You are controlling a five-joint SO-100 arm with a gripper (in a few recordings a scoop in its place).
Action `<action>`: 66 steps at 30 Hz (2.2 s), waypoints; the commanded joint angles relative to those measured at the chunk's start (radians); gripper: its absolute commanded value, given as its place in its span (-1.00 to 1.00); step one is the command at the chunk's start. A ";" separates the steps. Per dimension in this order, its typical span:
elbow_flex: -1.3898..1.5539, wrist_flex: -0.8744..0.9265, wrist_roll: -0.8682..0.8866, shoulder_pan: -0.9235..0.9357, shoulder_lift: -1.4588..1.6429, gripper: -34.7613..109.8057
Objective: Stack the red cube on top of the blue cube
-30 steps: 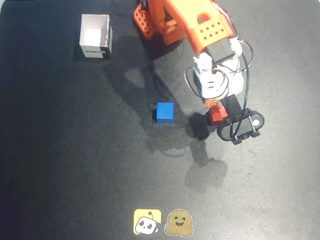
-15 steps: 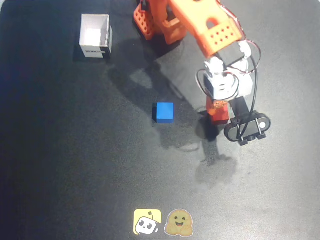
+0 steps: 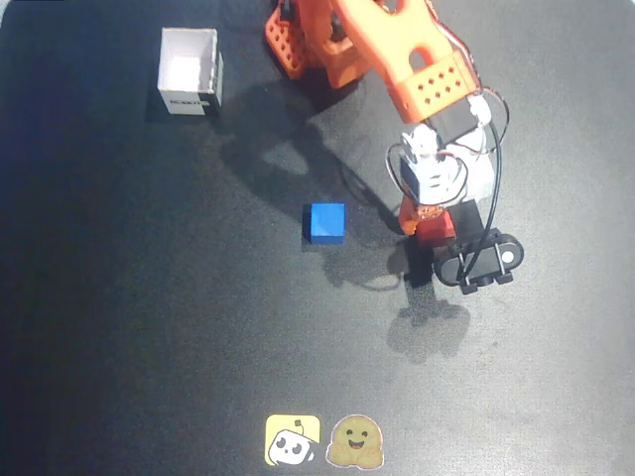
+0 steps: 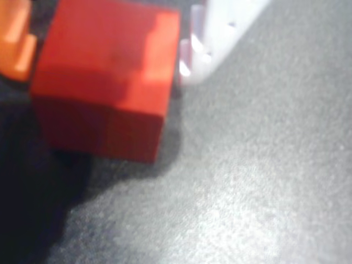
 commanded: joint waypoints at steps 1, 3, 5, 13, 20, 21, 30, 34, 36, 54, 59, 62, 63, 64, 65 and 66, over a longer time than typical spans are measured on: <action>-0.006 -0.023 0.011 -0.006 -0.006 -0.25; 0.002 -0.035 0.015 -0.006 -0.012 -0.28; 0.009 -0.044 0.021 -0.008 -0.012 -0.35; 0.014 -0.043 0.048 -0.006 -0.003 -0.52; 0.003 0.081 0.038 0.060 0.138 -0.52; -0.006 0.112 0.037 0.072 0.163 -0.52; -0.075 0.319 -0.121 0.291 0.285 -0.52; -0.075 0.350 -0.190 0.387 0.298 -0.52; -0.075 0.364 -0.207 0.419 0.301 -0.52; -0.061 0.383 -0.238 0.502 0.284 -0.52; -0.055 0.382 -0.236 0.505 0.281 -0.52; -0.048 0.370 -0.238 0.508 0.268 -0.52; -0.043 0.364 -0.236 0.508 0.267 -0.52; -0.037 0.357 -0.236 0.508 0.265 -0.52; -0.029 0.351 -0.236 0.508 0.264 -0.52; -0.023 0.344 -0.236 0.508 0.264 -0.52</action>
